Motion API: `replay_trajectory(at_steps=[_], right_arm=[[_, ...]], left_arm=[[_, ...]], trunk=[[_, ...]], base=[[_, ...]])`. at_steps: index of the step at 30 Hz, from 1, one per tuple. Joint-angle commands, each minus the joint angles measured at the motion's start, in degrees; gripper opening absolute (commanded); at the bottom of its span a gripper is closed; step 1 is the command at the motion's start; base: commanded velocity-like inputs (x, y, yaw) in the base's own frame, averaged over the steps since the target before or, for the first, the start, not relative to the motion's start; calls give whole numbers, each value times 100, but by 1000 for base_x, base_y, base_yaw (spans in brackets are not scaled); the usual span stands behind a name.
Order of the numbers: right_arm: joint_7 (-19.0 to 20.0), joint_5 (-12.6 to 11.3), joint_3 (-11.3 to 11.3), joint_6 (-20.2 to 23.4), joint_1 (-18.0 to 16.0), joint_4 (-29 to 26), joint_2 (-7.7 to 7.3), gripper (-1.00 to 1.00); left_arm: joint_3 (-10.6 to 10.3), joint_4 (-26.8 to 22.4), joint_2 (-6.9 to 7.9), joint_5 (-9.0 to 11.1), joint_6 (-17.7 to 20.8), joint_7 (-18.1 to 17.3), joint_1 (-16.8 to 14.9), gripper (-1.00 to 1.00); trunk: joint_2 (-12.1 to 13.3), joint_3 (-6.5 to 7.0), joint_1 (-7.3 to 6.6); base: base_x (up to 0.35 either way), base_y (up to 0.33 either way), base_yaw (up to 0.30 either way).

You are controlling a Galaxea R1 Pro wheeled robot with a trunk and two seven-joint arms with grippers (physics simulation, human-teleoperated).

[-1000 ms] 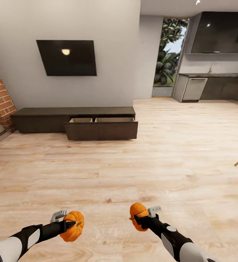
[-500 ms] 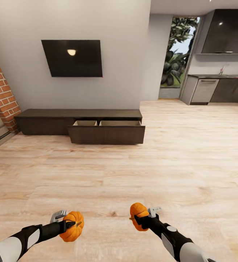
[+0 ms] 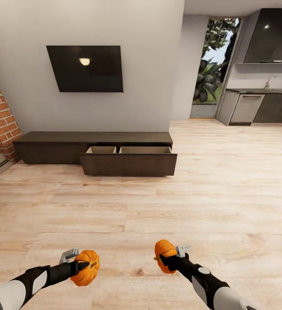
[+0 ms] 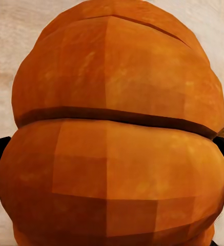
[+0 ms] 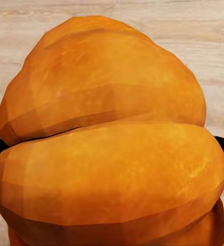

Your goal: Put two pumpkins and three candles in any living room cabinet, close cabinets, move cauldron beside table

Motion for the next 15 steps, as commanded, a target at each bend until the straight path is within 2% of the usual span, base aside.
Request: replay_trajectory(at_steps=[1, 9, 15], right_arm=[[4, -17, -11, -9, -1, -1, -2, -100], [10, -90, -11, -138, -1, 0, -6, -100], [12, -24, -11, -141, -1, 2, 6, -100]], left_arm=[[31, -2, 0, 9, 2, 0, 0, -100], [31, -2, -7, 9, 2, 9, 2, -100], [31, -2, -8, 3, 2, 9, 1, -100]], trunk=[[0, 1, 0], [0, 1, 0], [0, 1, 0]], base=[[326, 138, 0], [326, 136, 0], [326, 99, 0]])
